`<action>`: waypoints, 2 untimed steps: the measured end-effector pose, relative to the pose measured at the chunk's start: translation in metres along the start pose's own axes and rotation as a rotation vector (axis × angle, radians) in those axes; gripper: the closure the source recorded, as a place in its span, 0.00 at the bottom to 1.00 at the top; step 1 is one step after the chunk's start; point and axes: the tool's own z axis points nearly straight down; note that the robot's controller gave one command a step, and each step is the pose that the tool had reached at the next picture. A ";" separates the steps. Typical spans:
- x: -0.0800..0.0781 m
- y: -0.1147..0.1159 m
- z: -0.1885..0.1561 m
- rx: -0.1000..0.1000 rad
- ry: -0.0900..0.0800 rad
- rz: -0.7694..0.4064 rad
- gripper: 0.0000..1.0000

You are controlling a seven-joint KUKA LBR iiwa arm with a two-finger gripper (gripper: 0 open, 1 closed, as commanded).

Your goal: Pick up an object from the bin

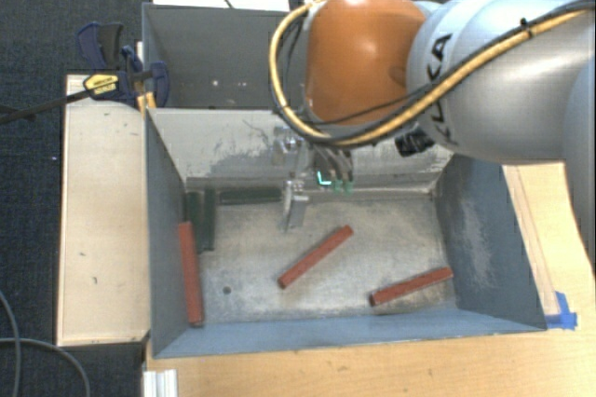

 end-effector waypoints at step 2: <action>0.047 -0.055 0.161 0.001 -0.001 0.265 0.00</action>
Offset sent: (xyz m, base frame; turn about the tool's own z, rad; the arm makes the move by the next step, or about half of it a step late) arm -0.0730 -0.0509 -0.1023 0.1937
